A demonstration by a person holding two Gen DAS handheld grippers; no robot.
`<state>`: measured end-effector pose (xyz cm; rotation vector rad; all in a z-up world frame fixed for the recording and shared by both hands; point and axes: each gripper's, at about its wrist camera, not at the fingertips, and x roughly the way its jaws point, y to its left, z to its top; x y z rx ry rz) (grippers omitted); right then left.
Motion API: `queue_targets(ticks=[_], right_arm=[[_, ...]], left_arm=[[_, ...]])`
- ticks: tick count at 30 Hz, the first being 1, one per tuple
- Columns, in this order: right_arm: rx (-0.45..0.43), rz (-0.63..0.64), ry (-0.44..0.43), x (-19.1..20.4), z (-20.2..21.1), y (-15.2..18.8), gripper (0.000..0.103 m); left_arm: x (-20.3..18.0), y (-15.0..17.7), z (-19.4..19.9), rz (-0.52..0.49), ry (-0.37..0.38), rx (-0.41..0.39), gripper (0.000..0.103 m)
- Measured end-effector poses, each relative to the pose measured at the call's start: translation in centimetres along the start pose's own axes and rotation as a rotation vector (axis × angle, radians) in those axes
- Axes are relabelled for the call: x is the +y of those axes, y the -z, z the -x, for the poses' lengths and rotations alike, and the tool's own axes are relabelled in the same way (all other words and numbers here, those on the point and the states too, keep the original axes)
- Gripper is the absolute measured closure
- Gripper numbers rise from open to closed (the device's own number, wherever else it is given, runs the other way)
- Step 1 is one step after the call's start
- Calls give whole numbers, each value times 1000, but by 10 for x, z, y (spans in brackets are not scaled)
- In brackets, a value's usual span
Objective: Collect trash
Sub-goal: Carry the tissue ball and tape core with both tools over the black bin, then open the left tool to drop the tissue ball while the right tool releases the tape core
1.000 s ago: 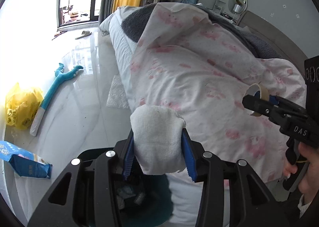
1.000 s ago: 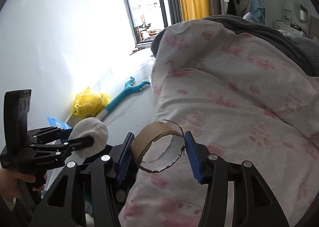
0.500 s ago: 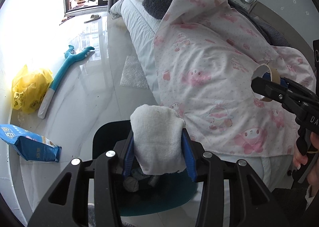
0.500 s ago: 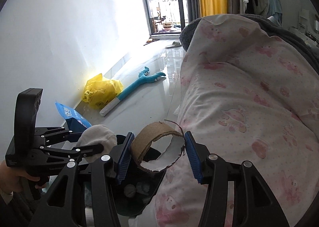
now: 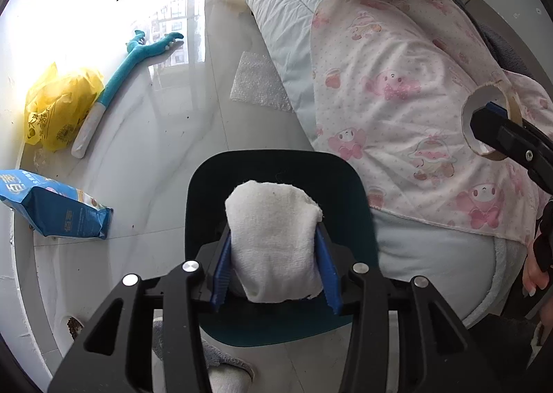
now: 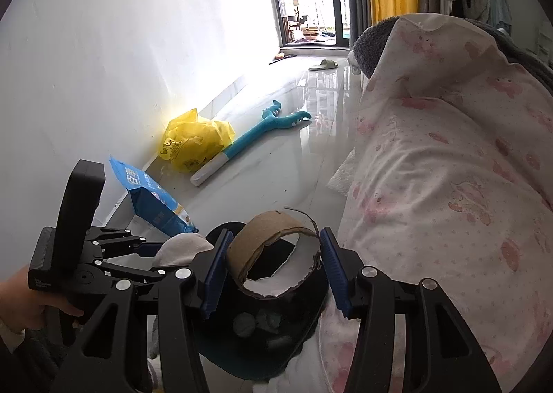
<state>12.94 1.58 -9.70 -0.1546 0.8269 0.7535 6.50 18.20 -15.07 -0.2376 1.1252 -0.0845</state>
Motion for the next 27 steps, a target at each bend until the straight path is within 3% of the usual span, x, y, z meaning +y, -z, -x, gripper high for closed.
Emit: queue_targets(ticks=[3,5,15,27], right_arm=[[4,0,-10,5,-7,-3,50],[11,6,-15,9,-12,-4,50],[61,16,-28,26,-40,-3,50],[200,7,-9,39,-91,17,50]], left_arm=[[4,3,-2,1,0,15,45],[10,5,-1,15,-1,10,28],[29,9,13,27,-16,-26,22],[45,5,69,48,-58,-297,13]])
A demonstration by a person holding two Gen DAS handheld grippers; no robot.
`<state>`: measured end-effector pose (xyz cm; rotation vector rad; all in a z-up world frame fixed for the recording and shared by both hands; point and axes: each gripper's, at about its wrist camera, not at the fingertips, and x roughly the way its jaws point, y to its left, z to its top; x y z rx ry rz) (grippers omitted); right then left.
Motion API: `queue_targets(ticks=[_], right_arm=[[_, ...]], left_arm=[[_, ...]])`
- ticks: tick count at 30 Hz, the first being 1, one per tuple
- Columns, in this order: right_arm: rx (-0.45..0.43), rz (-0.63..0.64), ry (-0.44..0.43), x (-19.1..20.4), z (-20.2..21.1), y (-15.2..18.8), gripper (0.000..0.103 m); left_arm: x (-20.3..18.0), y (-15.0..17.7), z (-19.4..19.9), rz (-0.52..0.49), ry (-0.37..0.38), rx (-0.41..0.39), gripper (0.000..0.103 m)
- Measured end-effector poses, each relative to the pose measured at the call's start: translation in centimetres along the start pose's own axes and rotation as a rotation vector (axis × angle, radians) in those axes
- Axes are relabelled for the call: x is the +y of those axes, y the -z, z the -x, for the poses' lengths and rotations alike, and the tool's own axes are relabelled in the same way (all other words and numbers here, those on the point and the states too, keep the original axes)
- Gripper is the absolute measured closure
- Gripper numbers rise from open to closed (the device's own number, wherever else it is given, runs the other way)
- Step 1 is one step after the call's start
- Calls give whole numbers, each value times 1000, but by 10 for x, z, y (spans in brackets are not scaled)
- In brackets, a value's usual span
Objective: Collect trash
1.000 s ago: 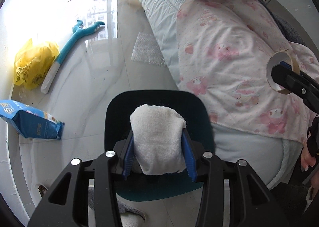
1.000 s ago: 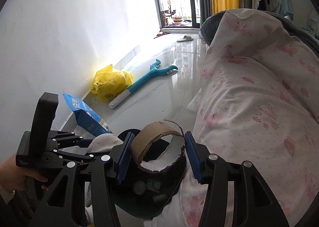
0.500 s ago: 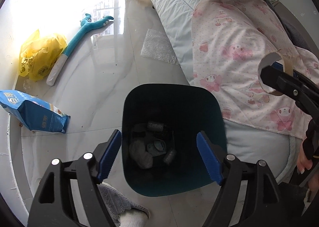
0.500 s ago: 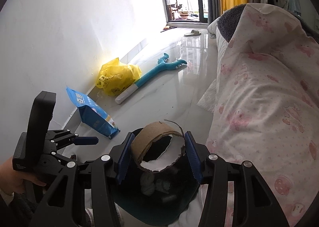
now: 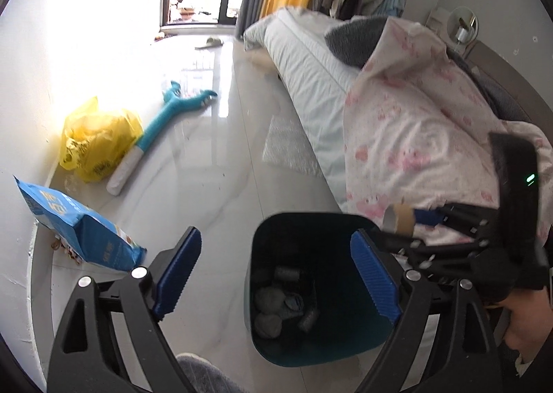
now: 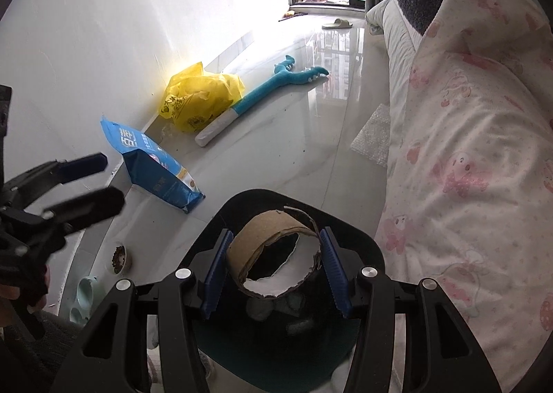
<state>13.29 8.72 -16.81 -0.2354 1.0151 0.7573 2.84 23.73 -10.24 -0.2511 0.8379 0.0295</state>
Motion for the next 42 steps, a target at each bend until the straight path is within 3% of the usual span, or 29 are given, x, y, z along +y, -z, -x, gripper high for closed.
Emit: queue_targets(ticks=[10,18,23,28,34,42], right_arm=[[98,14,14,18,-32,8,50],[160,32,36,23,-34,14,49],[173,50,38,26,-21,12,34],[132,74,58,27,5,10,28],[16,33,59,6,48,6,19],[-131,-30,75,-34,106,-2,9]], left_arm=[[-7,-20,35,-24,16,-135,6],[-15,-41,76,-35,-60,-274,4],[-26,-54,93,-41,-67,-357,3],[-35,-64,99,0,-62,-391,3],[-56,-69,99,-1,-80,-418,3],[-99,-66,86,-96,-108,-424,3]])
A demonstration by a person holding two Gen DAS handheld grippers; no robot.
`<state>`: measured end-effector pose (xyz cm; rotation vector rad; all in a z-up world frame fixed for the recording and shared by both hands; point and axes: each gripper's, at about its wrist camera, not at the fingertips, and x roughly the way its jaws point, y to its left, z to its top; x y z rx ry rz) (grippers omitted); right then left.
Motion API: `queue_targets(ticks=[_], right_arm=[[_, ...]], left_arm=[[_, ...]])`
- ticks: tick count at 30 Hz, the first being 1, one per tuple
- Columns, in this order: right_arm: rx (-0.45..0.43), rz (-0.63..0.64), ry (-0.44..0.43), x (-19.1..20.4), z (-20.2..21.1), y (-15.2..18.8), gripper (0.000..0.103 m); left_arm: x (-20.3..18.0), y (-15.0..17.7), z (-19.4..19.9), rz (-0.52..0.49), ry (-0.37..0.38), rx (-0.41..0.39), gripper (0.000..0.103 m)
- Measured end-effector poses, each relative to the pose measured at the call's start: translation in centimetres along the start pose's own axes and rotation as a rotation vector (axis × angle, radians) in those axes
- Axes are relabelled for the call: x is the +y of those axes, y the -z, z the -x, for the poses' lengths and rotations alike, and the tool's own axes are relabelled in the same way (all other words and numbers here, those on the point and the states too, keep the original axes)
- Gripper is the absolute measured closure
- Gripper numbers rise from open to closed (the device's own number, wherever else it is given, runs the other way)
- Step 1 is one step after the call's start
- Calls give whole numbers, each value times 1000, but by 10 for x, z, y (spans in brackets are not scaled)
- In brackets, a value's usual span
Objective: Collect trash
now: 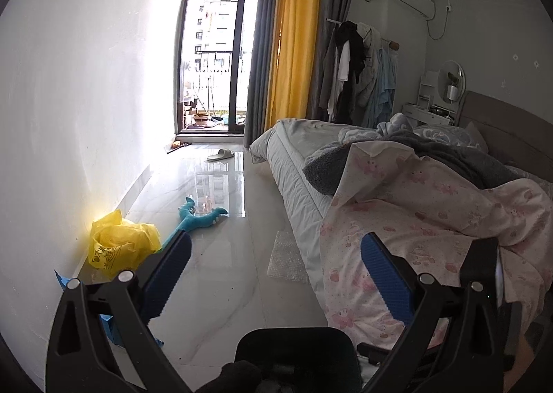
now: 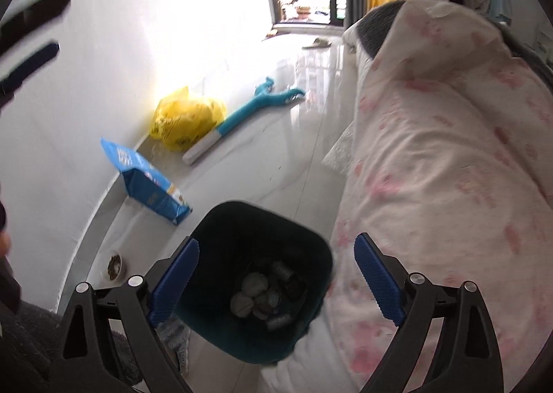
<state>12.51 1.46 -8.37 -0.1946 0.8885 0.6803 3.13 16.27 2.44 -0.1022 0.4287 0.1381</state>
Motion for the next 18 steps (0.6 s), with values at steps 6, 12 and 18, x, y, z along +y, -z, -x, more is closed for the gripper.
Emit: queue_targets(ticks=[6,12,18], right_arm=[[-95,-31,57,-31,39,-3,5],[-208,-73,128,-66,85,5,3],[-301,-90,208,-93,128,19,3]], left_arm=[[-27,4,-9,-39,30,12,3],[-45,8,-13,-61,45,23,3],[-54,8,-10,-76,43,7,3]])
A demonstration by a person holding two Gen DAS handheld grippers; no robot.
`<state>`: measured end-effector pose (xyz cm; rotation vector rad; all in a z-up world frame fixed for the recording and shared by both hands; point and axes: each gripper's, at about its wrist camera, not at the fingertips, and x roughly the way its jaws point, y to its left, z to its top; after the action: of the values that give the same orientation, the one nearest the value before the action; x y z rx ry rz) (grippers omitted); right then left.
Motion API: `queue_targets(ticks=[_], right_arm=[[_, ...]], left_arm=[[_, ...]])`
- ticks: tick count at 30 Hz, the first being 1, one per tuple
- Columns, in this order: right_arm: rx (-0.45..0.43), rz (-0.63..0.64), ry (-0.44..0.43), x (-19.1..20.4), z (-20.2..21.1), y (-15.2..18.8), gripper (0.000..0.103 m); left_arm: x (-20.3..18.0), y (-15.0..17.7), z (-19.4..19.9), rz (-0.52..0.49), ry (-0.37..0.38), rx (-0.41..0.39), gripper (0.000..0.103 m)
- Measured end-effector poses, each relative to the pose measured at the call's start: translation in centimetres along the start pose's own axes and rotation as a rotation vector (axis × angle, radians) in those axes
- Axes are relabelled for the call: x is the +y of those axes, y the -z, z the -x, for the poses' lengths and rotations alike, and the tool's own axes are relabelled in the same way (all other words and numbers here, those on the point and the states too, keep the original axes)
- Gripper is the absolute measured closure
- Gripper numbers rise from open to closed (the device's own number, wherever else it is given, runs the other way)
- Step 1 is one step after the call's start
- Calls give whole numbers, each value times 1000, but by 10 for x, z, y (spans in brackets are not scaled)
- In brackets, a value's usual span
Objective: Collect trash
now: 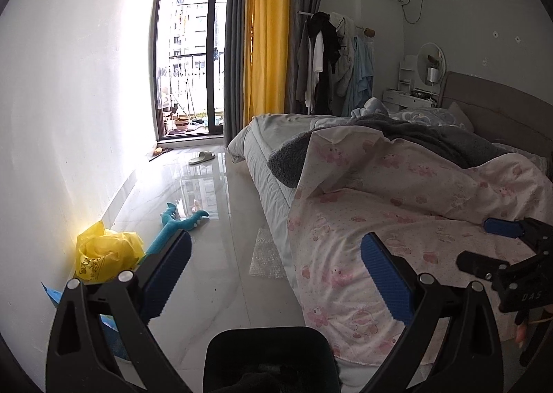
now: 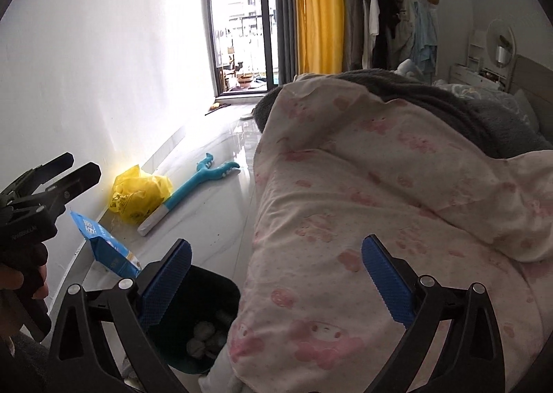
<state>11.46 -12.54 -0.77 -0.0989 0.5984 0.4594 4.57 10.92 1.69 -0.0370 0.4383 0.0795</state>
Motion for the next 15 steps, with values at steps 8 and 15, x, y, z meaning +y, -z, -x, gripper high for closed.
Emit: queue_targets(ticks=[8,15], right_arm=[[-13,10,63,-29,54,-2,3],[-66,-30,128,-63,108,-2,3]], left_arm=[[-15,-4,16,-50,-12,-11,3],[-33,-19,41,-111,2,-9,3]])
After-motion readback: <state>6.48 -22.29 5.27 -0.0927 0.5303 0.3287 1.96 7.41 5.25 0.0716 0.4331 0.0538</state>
